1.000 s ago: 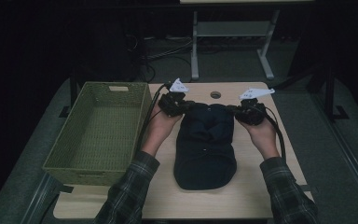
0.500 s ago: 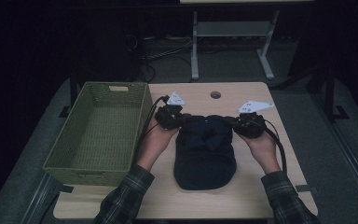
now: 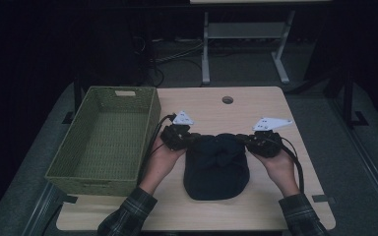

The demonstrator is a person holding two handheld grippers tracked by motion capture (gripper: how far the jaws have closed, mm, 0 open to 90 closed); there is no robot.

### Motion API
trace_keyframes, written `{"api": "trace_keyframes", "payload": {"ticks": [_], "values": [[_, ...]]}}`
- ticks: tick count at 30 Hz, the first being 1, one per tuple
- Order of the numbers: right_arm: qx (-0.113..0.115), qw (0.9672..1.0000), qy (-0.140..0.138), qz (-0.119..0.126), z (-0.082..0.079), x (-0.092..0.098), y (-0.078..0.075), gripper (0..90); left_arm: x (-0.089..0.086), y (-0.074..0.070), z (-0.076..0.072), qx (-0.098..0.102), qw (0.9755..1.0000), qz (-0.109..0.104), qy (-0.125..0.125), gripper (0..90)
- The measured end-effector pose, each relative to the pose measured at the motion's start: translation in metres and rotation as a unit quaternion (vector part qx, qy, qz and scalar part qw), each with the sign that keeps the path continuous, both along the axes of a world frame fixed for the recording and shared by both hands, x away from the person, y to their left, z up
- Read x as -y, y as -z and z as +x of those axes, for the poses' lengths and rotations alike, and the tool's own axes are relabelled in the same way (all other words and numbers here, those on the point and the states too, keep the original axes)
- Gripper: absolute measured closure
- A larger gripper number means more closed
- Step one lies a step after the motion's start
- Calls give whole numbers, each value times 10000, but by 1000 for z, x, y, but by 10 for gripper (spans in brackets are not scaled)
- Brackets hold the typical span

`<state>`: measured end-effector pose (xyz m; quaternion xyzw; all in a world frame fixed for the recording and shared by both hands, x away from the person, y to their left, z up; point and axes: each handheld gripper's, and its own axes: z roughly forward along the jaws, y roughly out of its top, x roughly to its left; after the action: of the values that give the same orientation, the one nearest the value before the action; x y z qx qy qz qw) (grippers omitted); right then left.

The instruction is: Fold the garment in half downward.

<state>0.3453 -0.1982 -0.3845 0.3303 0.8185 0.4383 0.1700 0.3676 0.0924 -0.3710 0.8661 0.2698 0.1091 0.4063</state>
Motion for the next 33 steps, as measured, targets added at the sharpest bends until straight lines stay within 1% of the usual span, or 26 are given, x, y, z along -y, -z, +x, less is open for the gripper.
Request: {"api": "trace_keyframes", "payload": {"ticks": [1, 2, 3, 4, 5, 7, 8, 11, 12, 14, 15, 17, 18, 19, 20, 21, 22, 24, 25, 26, 27, 28, 29, 30, 31, 33], "values": [[-37, 10000, -16, 27, -4, 0, 2, 843, 0, 0, -2, -4, 10000, -15, 9, 873], [-37, 10000, -16, 27, -4, 0, 2, 843, 0, 0, -2, -4, 10000, -15, 9, 872], [-79, 9999, -52, 66, -9, 1, 3, 844, -1, 1, -3, -23, 10000, 8, 23, 872], [-35, 9999, -66, 88, -12, 1, 4, 843, -1, 2, -6, -40, 10000, 2, 31, 872], [-47, 9999, -82, 118, -14, 1, 5, 843, -1, 2, -7, -63, 10000, 15, 48, 872], [-83, 9998, -103, 118, -16, 1, 6, 841, -2, 3, -9, -98, 9999, 18, 74, 871], [-116, 9998, -125, 76, -18, 1, 7, 839, -3, 4, -11, -116, 9999, -17, 76, 871], [-136, 9996, -224, 94, -28, 1, 10, 839, -4, 8, -21, -173, 9998, 2, 138, 870], [-136, 9996, -224, 94, -28, 1, 10, 839, -4, 8, -21, -173, 9998, 2, 138, 870], [-180, 9994, -284, 75, -33, 1, 12, 839, -4, 9, -26, -193, 9997, -8, 155, 870], [-199, 9993, -309, 49, -38, 2, 15, 839, -4, 10, -31, -245, 9995, -9, 197, 868], [-259, 9991, -345, 26, -44, 3, 18, 839, -3, 12, -38, -266, 9993, 30, 251, 867], [-259, 9991, -345, 26, -44, 3, 18, 839, -3, 12, -38, -266, 9993, 30, 251, 866], [-309, 9987, -395, 9, -49, 4, 23, 840, -1, 15, -44, -284, 9992, 66, 286, 865], [-309, 9987, -395, 9, -49, 4, 23, 840, -1, 15, -44, -284, 9992, 66, 286, 865], [-360, 9983, -450, 26, -55, 5, 27, 840, -2, 17, -51, -326, 9990, 51, 301, 864], [-406, 9980, -487, 24, -58, 6, 29, 840, -3, 18, -54, -344, 9990, 37, 295, 863], [-420, 9978, -516, 47, -61, 6, 31, 840, -3, 19, -57, -367, 9989, 5, 278, 863], [-448, 9972, -601, 44, -65, 6, 35, 840, -4, 22, -63, -377, 9989, 22, 287, 863], [-448, 9972, -601, 44, -65, 6, 35, 840, -4, 22, -63, -377, 9989, 22, 287, 863], [-489, 9965, -669, 60, -69, 6, 37, 839, -5, 25, -67, -389, 9989, 34, 273, 861], [-489, 9965, -669, 60, -69, 6, 37, 839, -5, 25, -67, -389, 9989, 34, 273, 859], [-480, 9961, -745, 51, -73, 7, 39, 835, -9, 30, -74, -443, 9987, -6, 265, 857], [-480, 9961, -745, 51, -73, 7, 39, 835, -9, 30, -74, -443, 9987, -6, 265, 851], [-513, 9954, -807, 94, -76, 6, 41, 831, -10, 32, -76, -472, 9986, -41, 252, 851], [-550, 9947, -864, 90, -78, 6, 43, 825, -12, 37, -79, -546, 9982, -65, 259, 848]]}}
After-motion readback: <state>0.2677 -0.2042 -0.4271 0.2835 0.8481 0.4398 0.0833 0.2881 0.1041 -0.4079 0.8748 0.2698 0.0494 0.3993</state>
